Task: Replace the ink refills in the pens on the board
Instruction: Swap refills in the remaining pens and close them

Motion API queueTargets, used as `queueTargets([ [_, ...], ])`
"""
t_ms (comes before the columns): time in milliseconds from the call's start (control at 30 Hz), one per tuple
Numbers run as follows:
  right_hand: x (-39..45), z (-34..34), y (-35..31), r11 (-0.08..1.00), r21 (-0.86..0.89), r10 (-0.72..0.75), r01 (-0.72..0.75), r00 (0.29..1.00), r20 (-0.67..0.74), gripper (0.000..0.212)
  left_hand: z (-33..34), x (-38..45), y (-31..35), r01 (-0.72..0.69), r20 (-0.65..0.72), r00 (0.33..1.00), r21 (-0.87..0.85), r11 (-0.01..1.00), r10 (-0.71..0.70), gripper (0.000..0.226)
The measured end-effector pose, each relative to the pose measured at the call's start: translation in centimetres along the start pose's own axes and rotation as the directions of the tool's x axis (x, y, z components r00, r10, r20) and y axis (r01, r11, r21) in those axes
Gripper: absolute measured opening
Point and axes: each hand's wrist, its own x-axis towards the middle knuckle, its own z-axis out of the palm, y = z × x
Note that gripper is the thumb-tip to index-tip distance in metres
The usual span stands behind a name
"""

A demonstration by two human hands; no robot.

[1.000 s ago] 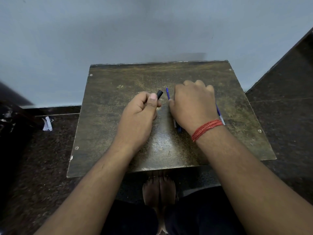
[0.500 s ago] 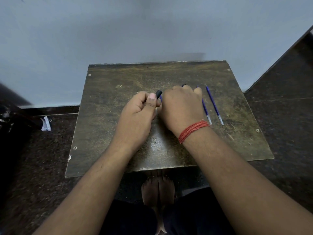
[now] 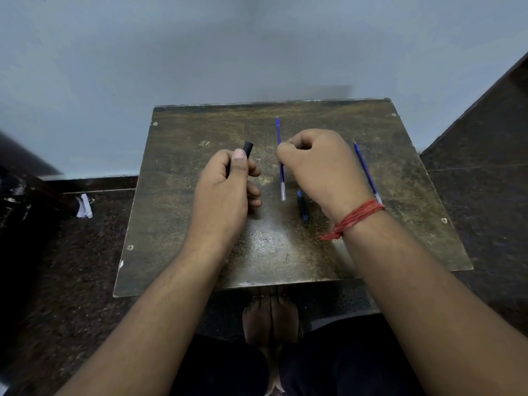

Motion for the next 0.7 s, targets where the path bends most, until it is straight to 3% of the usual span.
queueTargets([
  [133,0.3,-0.8,0.4,0.946,0.306,0.097,-0.108,0.994,0.049,0.014,0.2,-0.1,0.1,0.002,0.000,1.000,-0.009,1.000,-0.002,0.034],
  [200,0.5,-0.9,0.6,0.912,0.387,0.110,-0.132,0.991,0.078,0.023,0.3,-0.1,0.1,0.004,-0.002,1.000,-0.004,1.000,-0.004,0.034],
  [300,0.6,-0.8,0.8,0.892,0.431,0.113,-0.139,0.990,0.085,0.029,0.3,-0.2,0.0,0.016,0.010,1.000,0.001,1.000,-0.016,0.035],
  [433,0.8,-0.6,0.8,0.872,0.476,0.125,-0.116,0.992,0.014,0.014,0.3,-0.3,0.2,0.020,0.036,0.999,-0.001,1.000,-0.020,0.034],
  [700,1.0,-1.0,1.3,0.682,0.715,0.172,-0.154,0.984,0.049,0.017,0.2,-0.4,0.1,-0.012,0.098,0.995,0.052,0.999,0.007,0.031],
])
